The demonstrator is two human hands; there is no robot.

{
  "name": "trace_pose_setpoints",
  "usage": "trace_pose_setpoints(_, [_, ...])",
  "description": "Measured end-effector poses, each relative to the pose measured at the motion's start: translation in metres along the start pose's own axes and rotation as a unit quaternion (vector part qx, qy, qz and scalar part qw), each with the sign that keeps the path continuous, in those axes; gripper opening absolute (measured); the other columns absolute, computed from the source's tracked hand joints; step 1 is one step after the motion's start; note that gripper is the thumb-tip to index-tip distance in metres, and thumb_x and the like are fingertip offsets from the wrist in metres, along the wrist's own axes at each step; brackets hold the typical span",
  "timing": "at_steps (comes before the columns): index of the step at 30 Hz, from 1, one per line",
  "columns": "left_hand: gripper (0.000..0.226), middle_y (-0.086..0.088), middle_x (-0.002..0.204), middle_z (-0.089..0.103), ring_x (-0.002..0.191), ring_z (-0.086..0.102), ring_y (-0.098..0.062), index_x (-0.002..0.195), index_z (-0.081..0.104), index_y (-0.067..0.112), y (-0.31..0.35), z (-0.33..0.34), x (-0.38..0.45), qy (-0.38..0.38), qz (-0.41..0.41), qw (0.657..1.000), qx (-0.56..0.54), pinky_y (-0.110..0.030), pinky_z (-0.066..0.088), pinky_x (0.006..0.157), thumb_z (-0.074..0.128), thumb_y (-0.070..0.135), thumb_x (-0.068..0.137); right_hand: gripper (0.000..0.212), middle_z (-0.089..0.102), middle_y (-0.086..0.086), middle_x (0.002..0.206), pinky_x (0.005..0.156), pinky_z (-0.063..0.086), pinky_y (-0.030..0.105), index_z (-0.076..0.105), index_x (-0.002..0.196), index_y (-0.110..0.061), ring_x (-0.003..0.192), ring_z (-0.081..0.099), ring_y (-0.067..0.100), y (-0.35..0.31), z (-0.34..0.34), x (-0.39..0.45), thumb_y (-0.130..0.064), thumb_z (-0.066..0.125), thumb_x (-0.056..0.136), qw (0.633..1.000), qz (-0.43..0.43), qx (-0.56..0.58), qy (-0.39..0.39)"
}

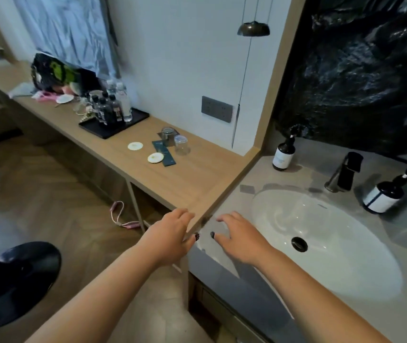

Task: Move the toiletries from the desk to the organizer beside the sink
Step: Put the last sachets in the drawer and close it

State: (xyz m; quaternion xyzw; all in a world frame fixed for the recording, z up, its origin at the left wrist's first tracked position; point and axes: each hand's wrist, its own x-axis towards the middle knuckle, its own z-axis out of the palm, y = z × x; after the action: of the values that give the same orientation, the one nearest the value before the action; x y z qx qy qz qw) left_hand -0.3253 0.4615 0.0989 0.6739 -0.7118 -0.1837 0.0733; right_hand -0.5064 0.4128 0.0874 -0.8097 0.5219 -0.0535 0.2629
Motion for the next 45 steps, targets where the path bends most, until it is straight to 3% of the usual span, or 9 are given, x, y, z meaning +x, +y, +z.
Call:
trace_pose_setpoints(8, [0.064, 0.001, 0.157, 0.022, 0.141, 0.030, -0.019, 0.150, 0.024, 0.023, -0.052, -0.008, 0.073, -0.030, -0.039, 0.999, -0.013, -0.038, 0.033, 0.113, 0.048, 0.044, 0.094, 0.046, 0.042, -0.004, 0.140, 0.094, 0.045, 0.031, 0.044, 0.137, -0.023, 0.112, 0.053, 0.015, -0.012, -0.009, 0.094, -0.039, 0.050, 0.095, 1.000, -0.007, -0.005, -0.022])
trace_pose_setpoints(14, [0.061, 0.003, 0.156, 0.024, 0.137, 0.036, -0.018, 0.149, 0.026, 0.023, -0.087, -0.035, 0.137, -0.045, -0.056, 0.997, -0.007, -0.035, 0.036, 0.111, 0.048, 0.041, 0.095, 0.046, 0.039, -0.004, 0.145, 0.103, 0.038, 0.033, 0.042, 0.139, -0.023, 0.129, 0.042, 0.015, -0.019, -0.024, 0.180, -0.037, 0.049, 0.096, 0.999, -0.002, 0.010, -0.035])
trace_pose_setpoints(24, [0.058, 0.004, 0.154, 0.028, 0.135, 0.039, -0.017, 0.148, 0.028, 0.021, -0.157, -0.062, 0.216, -0.050, -0.087, 0.995, -0.011, -0.037, 0.035, 0.111, 0.046, 0.041, 0.096, 0.044, 0.040, -0.003, 0.145, 0.103, 0.038, 0.033, 0.045, 0.137, -0.021, 0.128, 0.045, 0.016, -0.033, -0.039, 0.273, -0.040, 0.042, 0.098, 0.999, 0.002, 0.016, -0.041])
trace_pose_setpoints(27, [0.056, 0.007, 0.154, 0.028, 0.136, 0.037, -0.015, 0.148, 0.028, 0.023, -0.179, -0.066, 0.242, -0.056, -0.091, 0.994, -0.008, -0.037, 0.029, 0.109, 0.045, 0.039, 0.097, 0.044, 0.041, -0.003, 0.144, 0.103, 0.038, 0.033, 0.046, 0.137, -0.021, 0.127, 0.045, 0.016, -0.035, -0.036, 0.302, -0.040, 0.043, 0.098, 0.999, 0.021, 0.026, -0.042])
trace_pose_setpoints(33, [0.057, 0.002, 0.153, 0.029, 0.135, 0.039, -0.019, 0.146, 0.029, 0.021, -0.252, -0.082, 0.314, -0.098, -0.048, 0.994, -0.013, -0.039, 0.036, 0.109, 0.047, 0.038, 0.095, 0.043, 0.044, -0.002, 0.140, 0.095, 0.042, 0.032, 0.048, 0.135, -0.020, 0.116, 0.054, 0.017, -0.048, -0.023, 0.375, -0.041, 0.044, 0.097, 0.995, 0.083, 0.051, -0.027])
trace_pose_setpoints(42, [0.051, 0.000, 0.143, 0.043, 0.126, 0.047, -0.022, 0.139, 0.042, 0.018, -0.351, -0.085, 0.416, -0.127, 0.000, 0.991, -0.033, -0.036, 0.038, 0.105, 0.052, 0.031, 0.091, 0.046, 0.054, 0.004, 0.131, 0.095, 0.045, 0.032, 0.052, 0.130, -0.014, 0.116, 0.055, 0.021, -0.077, 0.024, 0.496, -0.029, 0.059, 0.086, 0.972, 0.195, 0.134, -0.015])
trace_pose_setpoints(45, [0.050, -0.003, 0.143, 0.044, 0.129, 0.044, -0.021, 0.138, 0.043, 0.016, -0.369, -0.074, 0.432, -0.140, 0.001, 0.989, -0.049, -0.030, 0.033, 0.107, 0.055, 0.029, 0.091, 0.024, 0.060, 0.001, 0.106, 0.080, 0.045, 0.028, 0.060, 0.106, -0.016, 0.100, 0.057, 0.021, -0.080, 0.045, 0.523, -0.020, 0.061, 0.082, 0.962, 0.229, 0.152, 0.001])
